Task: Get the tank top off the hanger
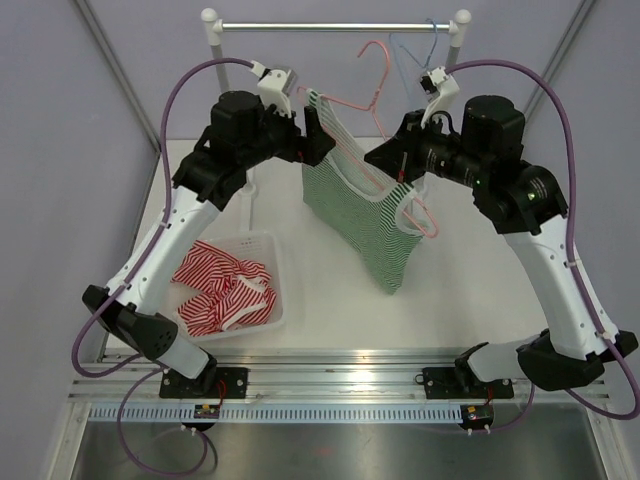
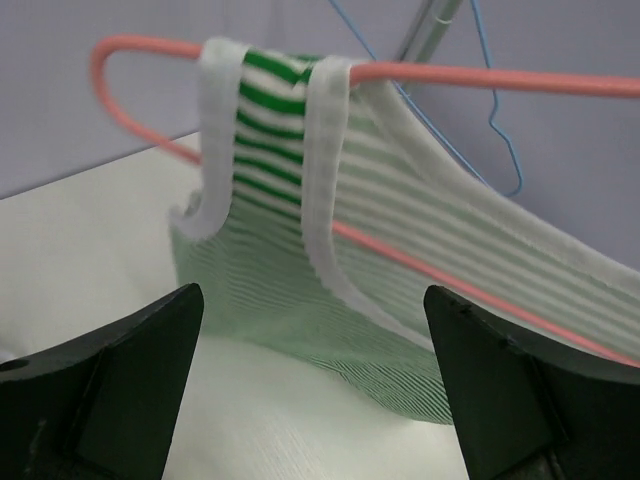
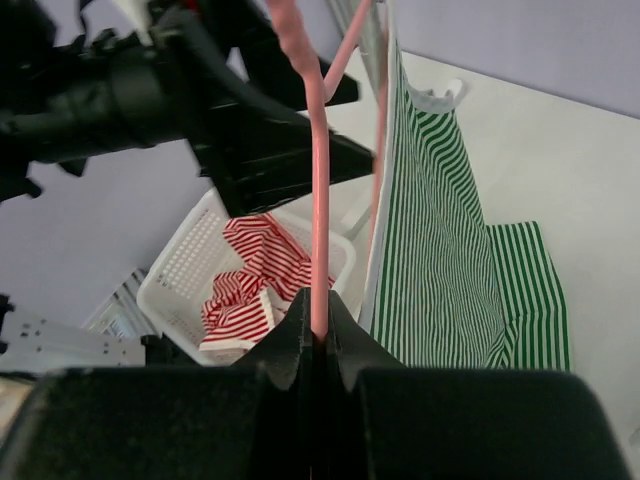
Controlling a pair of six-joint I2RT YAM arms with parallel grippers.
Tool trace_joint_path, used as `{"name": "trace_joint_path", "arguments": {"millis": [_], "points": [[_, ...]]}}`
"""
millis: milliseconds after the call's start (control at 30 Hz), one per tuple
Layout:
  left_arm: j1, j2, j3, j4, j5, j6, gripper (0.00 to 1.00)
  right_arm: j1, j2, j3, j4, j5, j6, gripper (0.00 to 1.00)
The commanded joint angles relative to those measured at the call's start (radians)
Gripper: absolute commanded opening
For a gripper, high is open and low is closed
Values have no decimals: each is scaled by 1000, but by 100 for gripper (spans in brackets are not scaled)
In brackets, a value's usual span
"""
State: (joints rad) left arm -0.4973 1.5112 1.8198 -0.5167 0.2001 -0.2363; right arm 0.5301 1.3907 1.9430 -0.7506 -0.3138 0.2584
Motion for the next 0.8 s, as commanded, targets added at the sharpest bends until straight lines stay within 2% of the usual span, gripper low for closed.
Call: {"name": "trace_joint_path", "arguments": {"millis": [0, 33, 100, 133, 200, 233, 367, 400, 533, 667, 767], "points": [[-49, 23, 72, 96, -13, 31, 91, 7, -70, -27, 10, -109, -1, 0], [-53, 36, 72, 95, -25, 28, 82, 7, -81, -24, -12, -116, -10, 0], [-56, 44, 64, 109, -45, 6, 73, 7, -84, -13, -42, -99, -25, 0], [-57, 46, 58, 113, -48, 0, 62, 7, -90, -9, -65, -94, -34, 0], [-60, 47, 58, 113, -65, -1, 47, 7, -94, -10, -78, -87, -41, 0], [-60, 49, 58, 113, -70, -1, 35, 8, -99, -12, -88, -84, -47, 0], [-61, 47, 43, 98, -148, -4, 4, 7, -104, -9, -118, -50, -68, 0], [-61, 46, 41, 95, -157, -6, 0, 7, -104, -10, -125, -42, -76, 0], [-61, 26, 7, 90, -247, -35, 0, 7, -113, -70, -164, -7, -128, 0], [-47, 23, 4, 20, -440, -90, 0, 7, -163, -166, -181, -14, -195, 0], [15, 47, 24, -60, -466, -179, 0, 7, -254, -271, -124, -34, -231, 0]]}}
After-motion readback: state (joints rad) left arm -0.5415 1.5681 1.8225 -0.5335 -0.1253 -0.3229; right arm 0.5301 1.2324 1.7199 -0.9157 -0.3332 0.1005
